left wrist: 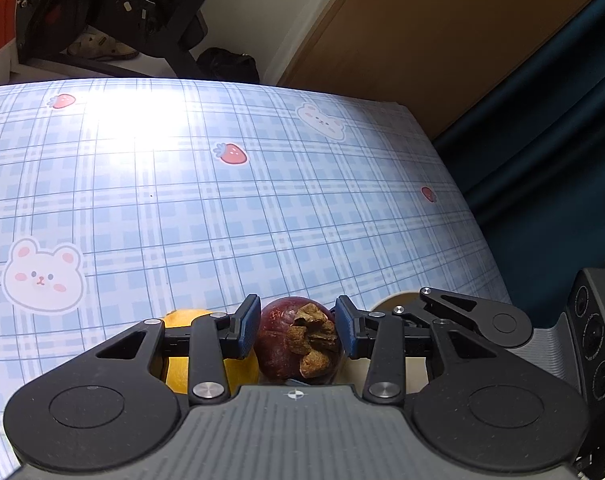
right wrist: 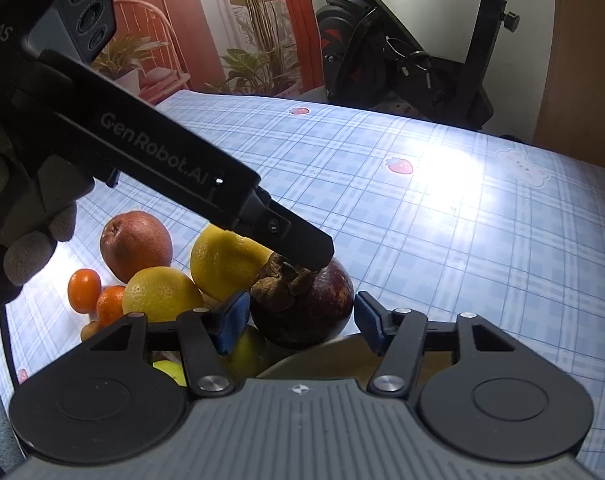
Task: Organize fruits
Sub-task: 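Carry the mangosteen with the left gripper over the cream plate and lower it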
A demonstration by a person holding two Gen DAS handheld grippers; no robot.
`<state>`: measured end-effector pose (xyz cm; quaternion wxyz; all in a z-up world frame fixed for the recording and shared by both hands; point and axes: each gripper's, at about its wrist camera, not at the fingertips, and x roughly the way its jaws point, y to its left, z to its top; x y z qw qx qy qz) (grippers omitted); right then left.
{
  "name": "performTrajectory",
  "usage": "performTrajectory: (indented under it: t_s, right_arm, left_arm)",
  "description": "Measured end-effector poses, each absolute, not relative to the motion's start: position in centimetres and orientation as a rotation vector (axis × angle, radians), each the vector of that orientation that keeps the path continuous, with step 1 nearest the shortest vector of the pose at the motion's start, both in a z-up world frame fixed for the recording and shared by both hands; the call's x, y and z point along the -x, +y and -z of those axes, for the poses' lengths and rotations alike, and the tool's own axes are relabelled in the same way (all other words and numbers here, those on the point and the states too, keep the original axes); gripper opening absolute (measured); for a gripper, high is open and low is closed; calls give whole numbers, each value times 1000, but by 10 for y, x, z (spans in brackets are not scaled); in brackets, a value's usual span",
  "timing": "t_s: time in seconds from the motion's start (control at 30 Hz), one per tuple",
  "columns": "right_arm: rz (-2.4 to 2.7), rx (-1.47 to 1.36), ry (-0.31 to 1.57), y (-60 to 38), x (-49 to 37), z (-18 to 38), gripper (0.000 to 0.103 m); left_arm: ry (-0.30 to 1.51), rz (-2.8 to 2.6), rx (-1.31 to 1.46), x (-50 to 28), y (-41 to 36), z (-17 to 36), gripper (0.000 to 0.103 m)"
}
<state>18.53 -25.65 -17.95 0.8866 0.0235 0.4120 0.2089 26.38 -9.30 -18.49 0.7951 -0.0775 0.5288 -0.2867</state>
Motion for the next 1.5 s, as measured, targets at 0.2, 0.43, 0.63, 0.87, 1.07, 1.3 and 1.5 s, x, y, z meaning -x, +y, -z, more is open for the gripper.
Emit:
performTrajectory:
  t_s: [0.2,0.43,0.63,0.87,1.07,1.3,1.5]
  right_arm:
    - [-390,-91,815,-261,-185,182,60]
    - [-361,-131,815,-260,-183,184,62]
    - [-354,-204,820,-265,-183,188,62]
    - [-316,-247,783,-271,-174,182,62]
    - [-292,-234,758,-276,-164,173,62]
    - [-246,-239,720,-291,-136,162,62]
    - [-206,-261,721,-306,-116,162,62]
  left_arm:
    - [1124,611,195,-272,-95,187,43]
    - [1134,607,190,-275,-96,186,45]
    - [1148,605,210,-271,-95,192,46]
    - [1144,617,185,-270,-102,190,46]
    - [1130,646,177,-264,-108,181,46]
    - [1111,694,152,-248,-134,169,46]
    - [1115,729,96,-232,-166,172,46]
